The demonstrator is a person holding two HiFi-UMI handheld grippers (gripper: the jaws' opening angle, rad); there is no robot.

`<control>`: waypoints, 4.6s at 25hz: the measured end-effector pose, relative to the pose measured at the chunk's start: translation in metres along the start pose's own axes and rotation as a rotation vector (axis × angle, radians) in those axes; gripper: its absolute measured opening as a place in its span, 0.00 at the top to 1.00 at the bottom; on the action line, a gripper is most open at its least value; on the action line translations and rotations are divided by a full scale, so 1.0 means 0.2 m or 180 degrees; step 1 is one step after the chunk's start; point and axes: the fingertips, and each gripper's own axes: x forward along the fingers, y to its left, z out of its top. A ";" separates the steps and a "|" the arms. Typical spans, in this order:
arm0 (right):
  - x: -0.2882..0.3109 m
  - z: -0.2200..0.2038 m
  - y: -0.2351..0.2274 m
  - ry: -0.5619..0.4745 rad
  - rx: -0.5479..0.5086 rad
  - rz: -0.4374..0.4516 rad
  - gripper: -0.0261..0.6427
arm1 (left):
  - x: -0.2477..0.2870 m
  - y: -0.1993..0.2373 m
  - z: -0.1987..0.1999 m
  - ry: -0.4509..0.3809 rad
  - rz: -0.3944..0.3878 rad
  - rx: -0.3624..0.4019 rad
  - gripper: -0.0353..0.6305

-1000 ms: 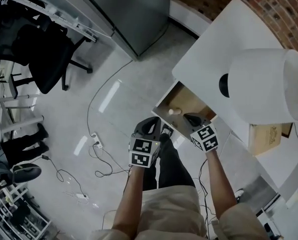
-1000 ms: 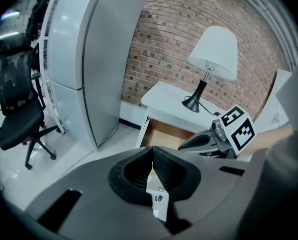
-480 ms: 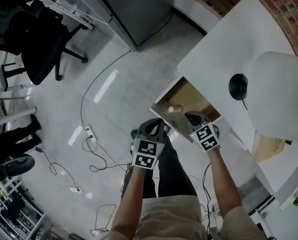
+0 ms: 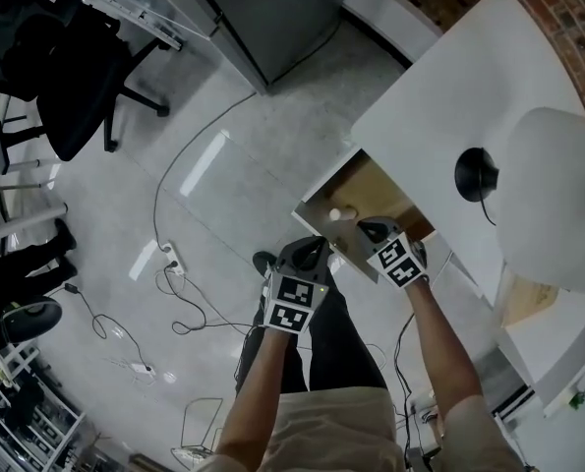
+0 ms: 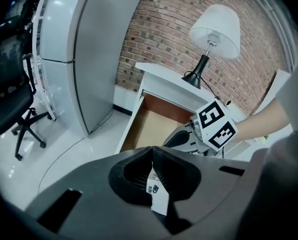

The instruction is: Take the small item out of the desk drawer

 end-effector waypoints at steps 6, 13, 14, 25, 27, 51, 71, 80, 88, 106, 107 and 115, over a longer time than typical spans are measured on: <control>0.05 0.01 -0.02 0.0045 -0.0141 0.0069 0.92 | 0.05 0.01 -0.07 0.0063 -0.0012 -0.0062 0.92; 0.12 -0.03 -0.01 0.0151 -0.0247 0.0219 0.92 | 0.09 -0.01 -0.12 0.0118 -0.0125 0.0126 0.92; 0.13 -0.03 0.00 0.0175 -0.0278 0.0235 0.92 | 0.10 -0.01 -0.13 0.0127 -0.0129 0.0136 0.92; 0.28 -0.04 0.02 0.0422 -0.0737 0.0478 0.92 | 0.13 0.06 -0.20 0.0084 -0.0093 -0.0055 0.92; 0.31 -0.06 0.02 0.0513 -0.0897 0.0512 0.92 | 0.13 0.07 -0.20 0.0090 -0.0072 -0.0068 0.92; 0.46 -0.23 -0.03 0.0765 -0.1078 0.0729 0.61 | 0.19 0.13 -0.24 0.0134 -0.0099 -0.0227 0.92; 0.61 -0.26 -0.03 0.1141 -0.2071 0.0910 0.71 | 0.19 0.24 -0.29 0.0111 0.0054 -0.0424 0.92; 0.60 -0.24 -0.03 0.1059 -0.1769 0.0820 0.74 | 0.15 0.27 -0.26 0.0085 0.0068 -0.0379 0.92; 0.59 -0.22 -0.01 0.1007 -0.1756 0.0730 0.75 | 0.14 0.22 -0.33 0.0147 0.0003 -0.0364 0.92; 0.49 -0.17 -0.01 0.0810 -0.1428 0.0367 0.75 | 0.15 0.11 -0.30 0.0199 -0.0234 -0.0022 0.92; 0.48 -0.16 -0.02 0.0781 -0.1355 0.0334 0.75 | 0.14 0.11 -0.30 0.0199 -0.0246 0.0005 0.92; 0.39 -0.12 0.02 0.0761 -0.1178 0.0089 0.75 | 0.02 0.09 -0.37 0.0183 -0.0321 0.0114 0.92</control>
